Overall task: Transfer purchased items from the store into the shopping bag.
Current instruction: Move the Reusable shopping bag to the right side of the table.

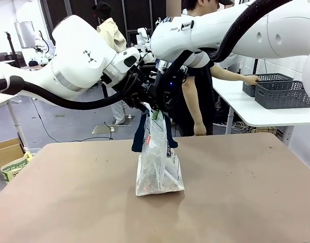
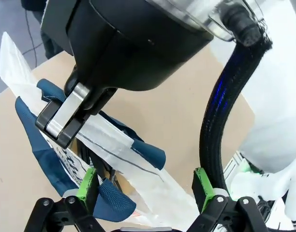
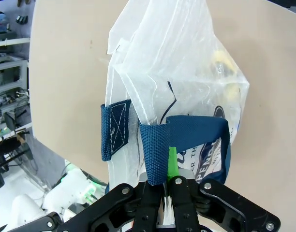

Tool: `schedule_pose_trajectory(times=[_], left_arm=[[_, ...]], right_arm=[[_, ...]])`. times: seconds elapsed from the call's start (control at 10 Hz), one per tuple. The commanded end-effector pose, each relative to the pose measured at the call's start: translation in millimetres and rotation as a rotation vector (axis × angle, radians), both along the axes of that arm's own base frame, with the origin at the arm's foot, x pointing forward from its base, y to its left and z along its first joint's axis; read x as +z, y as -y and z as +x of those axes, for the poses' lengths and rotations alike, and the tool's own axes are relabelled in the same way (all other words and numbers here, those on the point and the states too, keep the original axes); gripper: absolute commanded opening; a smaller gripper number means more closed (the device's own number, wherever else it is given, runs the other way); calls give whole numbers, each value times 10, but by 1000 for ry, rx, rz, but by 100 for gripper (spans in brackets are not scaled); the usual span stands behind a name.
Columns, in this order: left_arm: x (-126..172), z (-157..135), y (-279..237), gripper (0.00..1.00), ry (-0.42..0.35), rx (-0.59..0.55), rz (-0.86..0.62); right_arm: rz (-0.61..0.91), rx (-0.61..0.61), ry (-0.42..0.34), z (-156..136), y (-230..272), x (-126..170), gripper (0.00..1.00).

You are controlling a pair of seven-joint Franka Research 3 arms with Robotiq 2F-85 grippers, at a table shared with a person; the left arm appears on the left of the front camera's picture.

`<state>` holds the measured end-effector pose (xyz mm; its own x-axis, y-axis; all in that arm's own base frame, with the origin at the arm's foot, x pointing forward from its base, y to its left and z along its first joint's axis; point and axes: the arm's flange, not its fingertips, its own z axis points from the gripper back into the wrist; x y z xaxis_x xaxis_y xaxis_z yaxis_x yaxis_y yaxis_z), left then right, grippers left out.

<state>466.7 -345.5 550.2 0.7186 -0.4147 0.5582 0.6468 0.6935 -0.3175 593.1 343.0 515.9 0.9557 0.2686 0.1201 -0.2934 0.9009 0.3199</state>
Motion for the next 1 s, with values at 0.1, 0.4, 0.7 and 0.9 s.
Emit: schedule_pose_trajectory(times=[0.1, 0.4, 0.7, 0.9], left_arm=[[1, 112, 117, 100, -101, 114, -102], [-112, 211, 124, 100, -137, 168, -54], [-196, 291, 141, 100, -153, 200, 11], [-265, 368, 151, 100, -178, 191, 24]], right_arm=[[15, 2, -25, 48, -10, -32, 0], [20, 5, -25, 30, -16, -32, 0], [24, 8, -26, 29, -17, -34, 0], [24, 11, -30, 36, -12, -46, 0]])
